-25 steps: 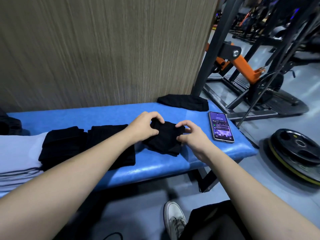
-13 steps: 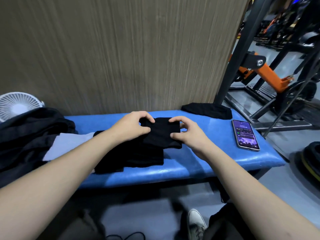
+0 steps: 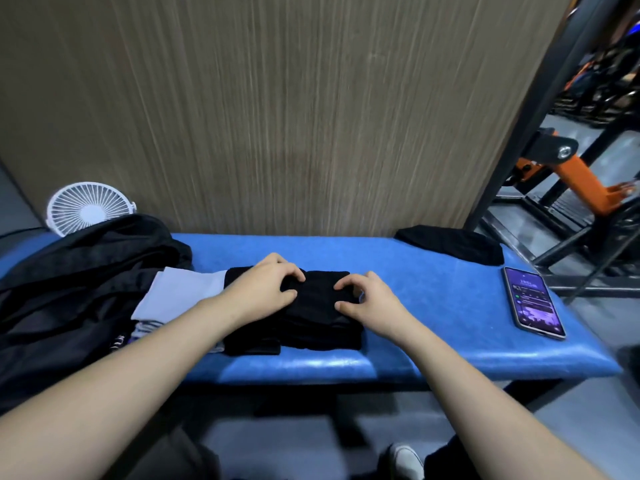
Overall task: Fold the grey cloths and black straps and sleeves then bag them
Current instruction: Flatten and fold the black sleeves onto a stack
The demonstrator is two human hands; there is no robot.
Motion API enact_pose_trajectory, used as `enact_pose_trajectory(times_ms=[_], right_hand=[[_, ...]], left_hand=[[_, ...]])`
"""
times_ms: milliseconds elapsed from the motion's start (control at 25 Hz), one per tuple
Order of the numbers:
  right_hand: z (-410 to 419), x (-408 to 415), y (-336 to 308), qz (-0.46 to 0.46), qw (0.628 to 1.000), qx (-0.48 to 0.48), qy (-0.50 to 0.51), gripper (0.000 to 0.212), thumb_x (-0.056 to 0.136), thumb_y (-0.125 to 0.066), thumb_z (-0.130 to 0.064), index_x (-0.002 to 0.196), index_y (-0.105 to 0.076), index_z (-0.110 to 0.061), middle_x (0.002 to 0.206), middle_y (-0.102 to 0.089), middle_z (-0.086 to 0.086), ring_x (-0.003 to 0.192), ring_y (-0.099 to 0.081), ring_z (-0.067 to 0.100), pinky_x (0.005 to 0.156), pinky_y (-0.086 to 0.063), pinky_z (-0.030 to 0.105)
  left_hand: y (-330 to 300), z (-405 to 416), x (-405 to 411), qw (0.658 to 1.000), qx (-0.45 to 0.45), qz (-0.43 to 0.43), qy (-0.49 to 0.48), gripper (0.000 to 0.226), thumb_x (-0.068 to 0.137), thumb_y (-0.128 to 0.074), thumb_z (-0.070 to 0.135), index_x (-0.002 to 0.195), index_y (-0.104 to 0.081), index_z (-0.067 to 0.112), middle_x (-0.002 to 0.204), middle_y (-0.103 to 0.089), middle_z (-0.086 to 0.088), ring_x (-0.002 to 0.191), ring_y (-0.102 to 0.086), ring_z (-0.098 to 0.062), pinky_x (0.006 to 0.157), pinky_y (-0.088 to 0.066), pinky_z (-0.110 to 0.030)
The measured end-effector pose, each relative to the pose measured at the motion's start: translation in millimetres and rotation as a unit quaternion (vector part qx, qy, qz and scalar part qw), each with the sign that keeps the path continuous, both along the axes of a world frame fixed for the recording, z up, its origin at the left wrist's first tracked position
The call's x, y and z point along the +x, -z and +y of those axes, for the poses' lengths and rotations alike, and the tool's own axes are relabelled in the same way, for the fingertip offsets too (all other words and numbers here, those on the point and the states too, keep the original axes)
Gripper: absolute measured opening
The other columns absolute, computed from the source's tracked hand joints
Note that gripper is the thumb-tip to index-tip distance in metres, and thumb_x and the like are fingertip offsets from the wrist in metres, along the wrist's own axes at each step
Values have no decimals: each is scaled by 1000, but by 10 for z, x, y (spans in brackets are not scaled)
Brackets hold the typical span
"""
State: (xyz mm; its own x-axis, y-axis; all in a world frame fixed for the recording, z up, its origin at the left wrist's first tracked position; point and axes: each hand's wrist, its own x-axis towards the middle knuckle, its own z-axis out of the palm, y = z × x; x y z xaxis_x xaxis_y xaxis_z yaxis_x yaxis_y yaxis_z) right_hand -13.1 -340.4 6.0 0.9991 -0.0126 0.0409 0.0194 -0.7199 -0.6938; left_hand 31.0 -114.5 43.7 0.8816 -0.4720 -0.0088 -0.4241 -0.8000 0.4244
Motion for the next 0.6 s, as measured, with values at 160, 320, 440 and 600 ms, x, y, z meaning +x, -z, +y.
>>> enact_pose_trajectory(times_ms=[160,320,440,600], right_hand=[[-83,18,2,-3,999,35,17,27,85,-68,-6,104,-69,-24,84,-49,-5,72,-49,8,71,-40,19],[-85,-26,67,-5,1000,-9,-26,24,85,-76,-19,106,-66,-25,93,-47,-1,74,-47,2,76,-37,17],[-254,-12,33,-15,999,22,-24,20,87,-75,-24,106,-68,-27,96,-49,0,74,-50,3,78,-38,15],[-863,68,-15,-30,998,-41,35,24,88,-72,-36,111,-66,-30,104,-52,1,89,-56,9,90,-46,30]], left_hand=[[9,-42,41,999,-39,-18,8,33,94,-64,21,125,-62,30,132,-45,10,122,-47,-7,92,-30,-17],[43,-84,88,999,24,-34,19,30,95,-61,27,125,-61,30,138,-40,8,127,-46,-13,99,-33,-24],[-37,-135,149,995,56,-78,26,27,91,-61,38,118,-63,39,132,-45,14,125,-39,-14,102,-25,-30],[-274,-447,341,989,10,-145,21,30,88,-60,47,118,-60,42,122,-50,15,117,-43,-14,104,-28,-34]])
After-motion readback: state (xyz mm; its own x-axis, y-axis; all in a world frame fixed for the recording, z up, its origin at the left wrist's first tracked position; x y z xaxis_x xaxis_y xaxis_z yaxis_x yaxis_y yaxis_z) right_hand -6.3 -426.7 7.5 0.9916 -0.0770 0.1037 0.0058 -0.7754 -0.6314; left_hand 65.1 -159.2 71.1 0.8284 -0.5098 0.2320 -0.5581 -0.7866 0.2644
